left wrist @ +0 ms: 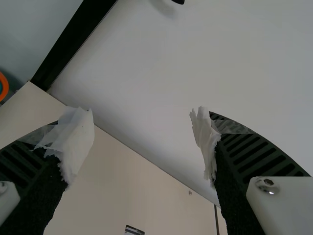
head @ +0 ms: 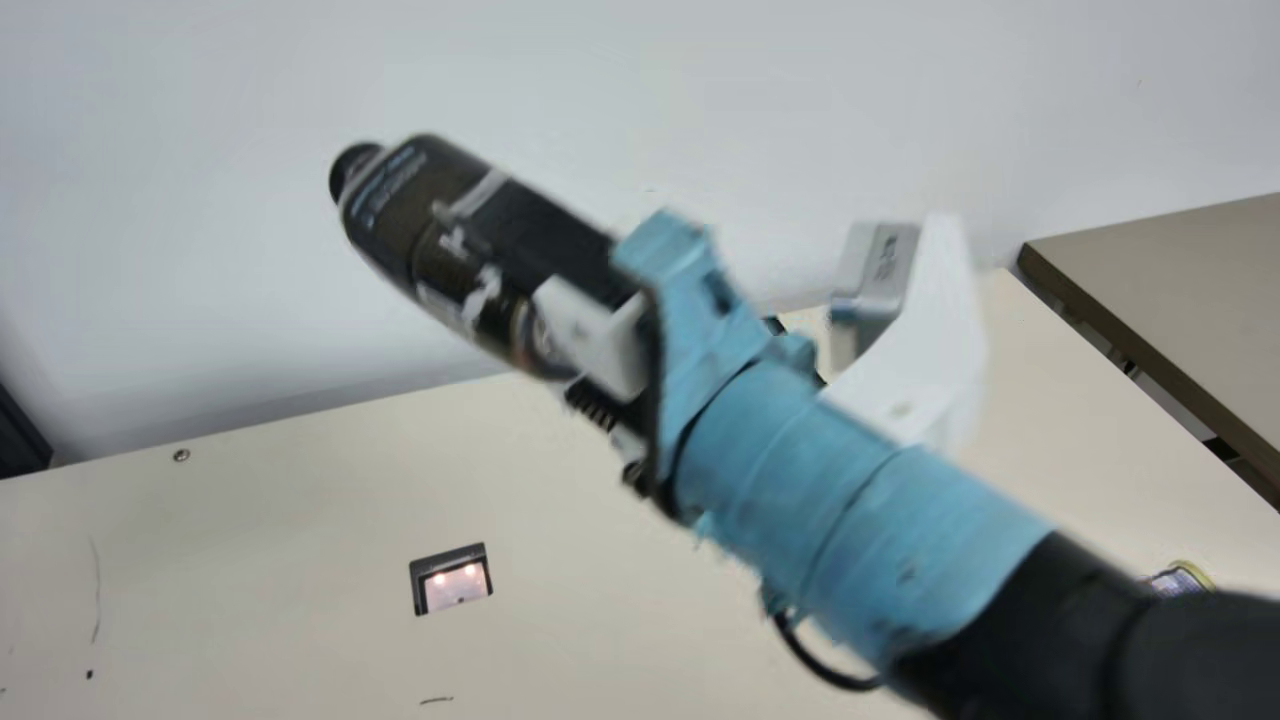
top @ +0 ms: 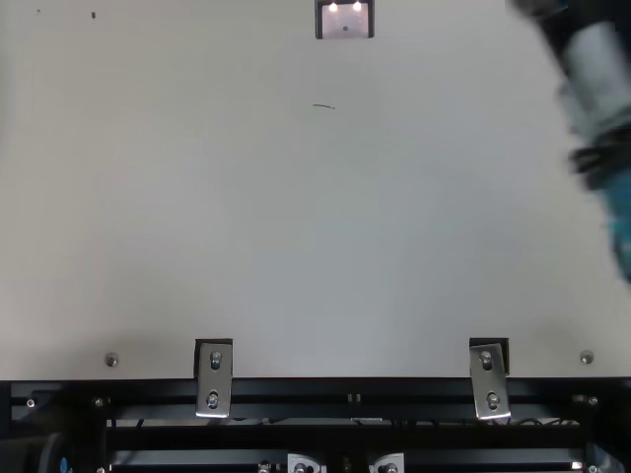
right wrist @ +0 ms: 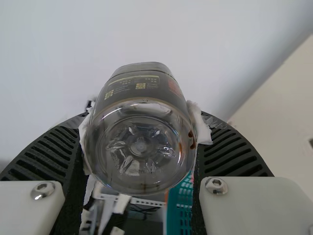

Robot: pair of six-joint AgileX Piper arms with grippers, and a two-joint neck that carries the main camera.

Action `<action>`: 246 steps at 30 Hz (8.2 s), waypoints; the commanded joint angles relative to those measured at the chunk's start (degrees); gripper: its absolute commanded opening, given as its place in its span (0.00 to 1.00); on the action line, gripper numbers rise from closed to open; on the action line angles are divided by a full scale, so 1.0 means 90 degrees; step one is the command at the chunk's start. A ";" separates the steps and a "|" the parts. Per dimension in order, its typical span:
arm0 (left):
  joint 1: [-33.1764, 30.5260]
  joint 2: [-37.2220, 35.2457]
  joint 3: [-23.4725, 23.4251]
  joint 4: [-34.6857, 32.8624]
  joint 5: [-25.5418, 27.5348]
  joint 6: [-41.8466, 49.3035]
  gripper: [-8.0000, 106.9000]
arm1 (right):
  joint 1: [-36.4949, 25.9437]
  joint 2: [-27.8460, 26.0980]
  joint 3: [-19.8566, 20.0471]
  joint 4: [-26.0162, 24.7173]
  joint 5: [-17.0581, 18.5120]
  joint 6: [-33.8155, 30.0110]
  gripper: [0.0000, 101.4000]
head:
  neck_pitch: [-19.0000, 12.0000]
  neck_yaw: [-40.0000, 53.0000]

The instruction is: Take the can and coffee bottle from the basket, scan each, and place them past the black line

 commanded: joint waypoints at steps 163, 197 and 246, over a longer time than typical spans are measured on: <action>0.0000 0.0000 0.0000 0.0000 0.0000 0.0000 0.85 | -0.4881 0.3477 0.2372 -0.8248 -0.2478 0.1764 0.00 | -0.0105 -0.2611; 0.0000 0.0000 0.0000 0.0000 0.0000 0.0000 0.85 | -0.7079 0.4124 0.2823 -0.7325 -0.3482 0.0367 0.00 | -0.0106 -0.3125; 0.0000 0.0000 0.0000 0.0000 0.0000 0.0000 0.85 | -0.6634 0.2918 0.2291 -0.6309 -0.2465 -0.1274 1.00 | -0.0106 -0.3125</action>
